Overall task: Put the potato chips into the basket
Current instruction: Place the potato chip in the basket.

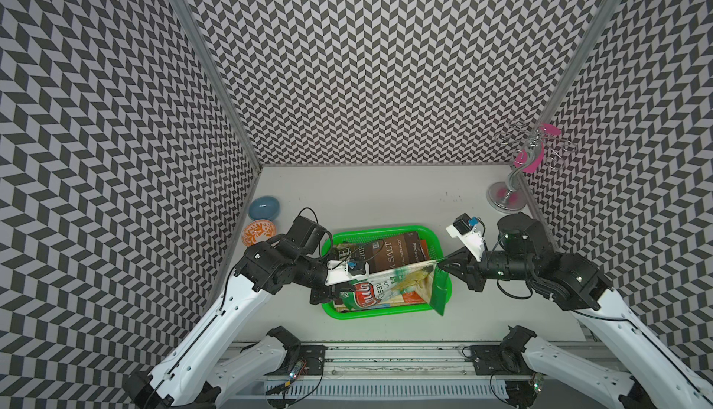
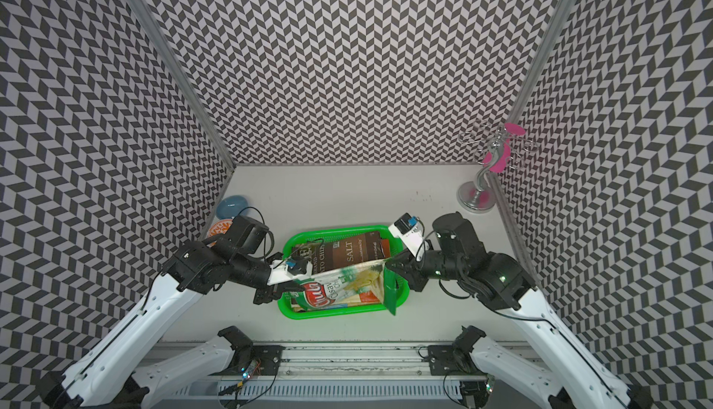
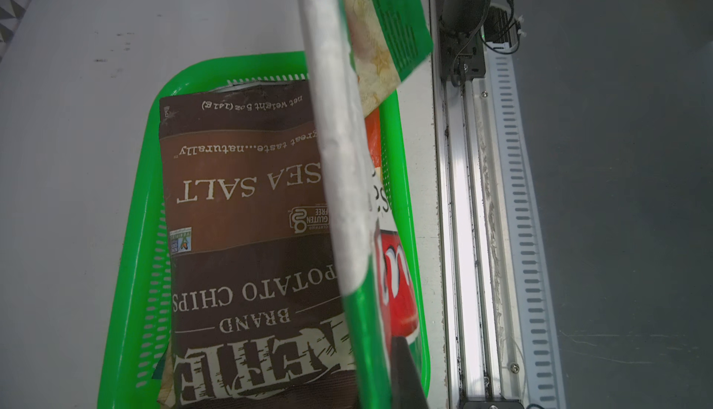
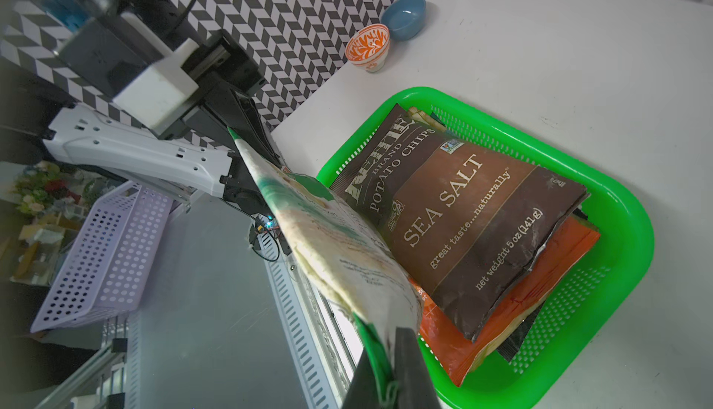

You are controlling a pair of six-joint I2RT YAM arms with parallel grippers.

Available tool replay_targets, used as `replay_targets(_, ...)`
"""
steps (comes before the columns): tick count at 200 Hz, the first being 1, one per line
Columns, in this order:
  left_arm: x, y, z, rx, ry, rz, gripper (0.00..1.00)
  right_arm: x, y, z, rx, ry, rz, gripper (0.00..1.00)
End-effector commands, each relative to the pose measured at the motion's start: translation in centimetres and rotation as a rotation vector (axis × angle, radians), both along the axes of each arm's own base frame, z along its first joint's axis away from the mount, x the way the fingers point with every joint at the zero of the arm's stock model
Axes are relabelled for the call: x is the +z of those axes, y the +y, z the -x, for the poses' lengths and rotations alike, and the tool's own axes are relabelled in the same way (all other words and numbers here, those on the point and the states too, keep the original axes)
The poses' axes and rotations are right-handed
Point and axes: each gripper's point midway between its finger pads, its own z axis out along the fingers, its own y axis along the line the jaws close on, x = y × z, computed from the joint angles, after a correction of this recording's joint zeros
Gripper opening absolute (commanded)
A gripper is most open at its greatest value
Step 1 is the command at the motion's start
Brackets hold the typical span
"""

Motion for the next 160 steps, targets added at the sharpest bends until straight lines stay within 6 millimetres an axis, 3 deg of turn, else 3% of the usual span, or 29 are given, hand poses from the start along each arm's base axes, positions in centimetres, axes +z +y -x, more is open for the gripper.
replay_targets(1, -1.0, 1.3, 1.0, -0.001, 0.032, -0.069, 0.0, -0.3, -0.9, -1.7, -0.091, -0.031, 0.034, 0.18)
replay_targets(47, -2.4, 1.1, -0.1, 0.009, 0.06, -0.117, 0.0, -1.7, -0.3, -3.1, -0.102, -0.009, 0.066, 0.18)
replay_targets(78, -1.9, 0.3, -3.3, 0.068, -0.046, -0.091, 0.0, -2.4, 0.0, -4.1, -0.117, -0.008, 0.085, 0.16)
replay_targets(86, -1.6, 0.1, -3.9, 0.079, -0.069, -0.081, 0.08, -2.4, 0.0, -4.4, -0.126, -0.015, 0.088, 0.16)
replay_targets(109, -1.2, -0.3, -5.6, 0.103, -0.112, -0.068, 0.53, -1.8, 0.1, -5.1, -0.143, -0.043, 0.085, 0.19)
replay_targets(133, -0.9, -0.3, -7.7, 0.142, -0.144, -0.075, 0.6, -0.5, 0.0, -6.0, -0.179, -0.08, 0.074, 0.29)
replay_targets(146, 0.0, 0.0, -9.4, 0.187, -0.177, -0.059, 0.75, 0.1, -0.2, -6.5, -0.207, -0.101, 0.068, 0.37)
replay_targets(160, 1.4, 0.6, -11.6, 0.252, -0.224, -0.027, 0.85, 0.6, -0.1, -6.8, -0.221, -0.118, 0.052, 0.37)
